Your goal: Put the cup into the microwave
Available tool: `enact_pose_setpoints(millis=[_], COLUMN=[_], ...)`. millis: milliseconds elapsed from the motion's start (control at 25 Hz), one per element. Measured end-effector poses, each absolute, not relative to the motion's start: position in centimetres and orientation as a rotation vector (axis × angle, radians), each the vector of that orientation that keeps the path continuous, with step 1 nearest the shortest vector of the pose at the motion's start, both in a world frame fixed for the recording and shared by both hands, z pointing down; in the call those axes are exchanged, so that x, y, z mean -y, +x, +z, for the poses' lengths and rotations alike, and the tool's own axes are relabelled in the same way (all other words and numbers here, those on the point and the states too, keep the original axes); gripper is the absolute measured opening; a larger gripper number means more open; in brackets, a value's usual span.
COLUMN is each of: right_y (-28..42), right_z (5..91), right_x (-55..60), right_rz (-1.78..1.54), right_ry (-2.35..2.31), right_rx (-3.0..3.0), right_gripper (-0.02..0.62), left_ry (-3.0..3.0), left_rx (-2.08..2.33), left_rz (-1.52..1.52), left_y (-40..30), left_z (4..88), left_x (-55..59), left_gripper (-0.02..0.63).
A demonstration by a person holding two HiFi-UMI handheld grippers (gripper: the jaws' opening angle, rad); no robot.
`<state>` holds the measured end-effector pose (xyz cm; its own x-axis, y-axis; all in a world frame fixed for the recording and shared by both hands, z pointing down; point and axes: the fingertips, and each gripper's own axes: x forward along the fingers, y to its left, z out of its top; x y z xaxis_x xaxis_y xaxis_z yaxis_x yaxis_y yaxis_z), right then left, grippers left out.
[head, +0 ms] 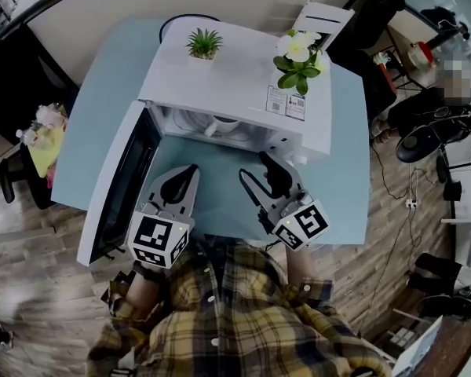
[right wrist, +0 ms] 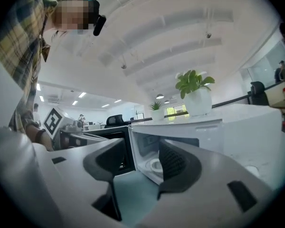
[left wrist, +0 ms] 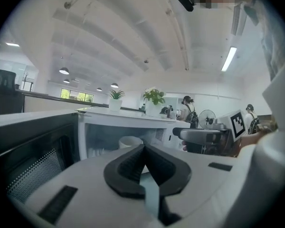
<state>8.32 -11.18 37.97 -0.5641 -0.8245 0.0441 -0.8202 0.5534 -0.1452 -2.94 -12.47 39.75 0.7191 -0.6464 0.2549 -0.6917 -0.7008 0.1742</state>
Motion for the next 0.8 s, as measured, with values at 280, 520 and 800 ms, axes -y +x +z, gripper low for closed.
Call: enact_pose_setpoints(millis=[280, 520, 800], right_y=[10.8, 11.5, 11.9], right_z=[36.3, 35.9, 36.1], right_x=[8.8, 6.9, 5.9], right_rz=[-0.213, -0.145, -0.132], right_ry=[-1.513, -1.557, -1.578], right_rx=[-2.676, -2.683, -2.683], right_gripper=[0.167, 0.064, 0.029], left_ry=[2.708, 2.732, 2.741], left_rx=[1.003, 0.961, 0.955], left_rz=[0.262, 0.279, 0.288], left_y=[-1.4, -0.6, -0.5], left_z=[39.4, 39.2, 39.2], left_x=[11.6, 10.3, 9.5], left_gripper=[-0.009, -0.009, -0.009])
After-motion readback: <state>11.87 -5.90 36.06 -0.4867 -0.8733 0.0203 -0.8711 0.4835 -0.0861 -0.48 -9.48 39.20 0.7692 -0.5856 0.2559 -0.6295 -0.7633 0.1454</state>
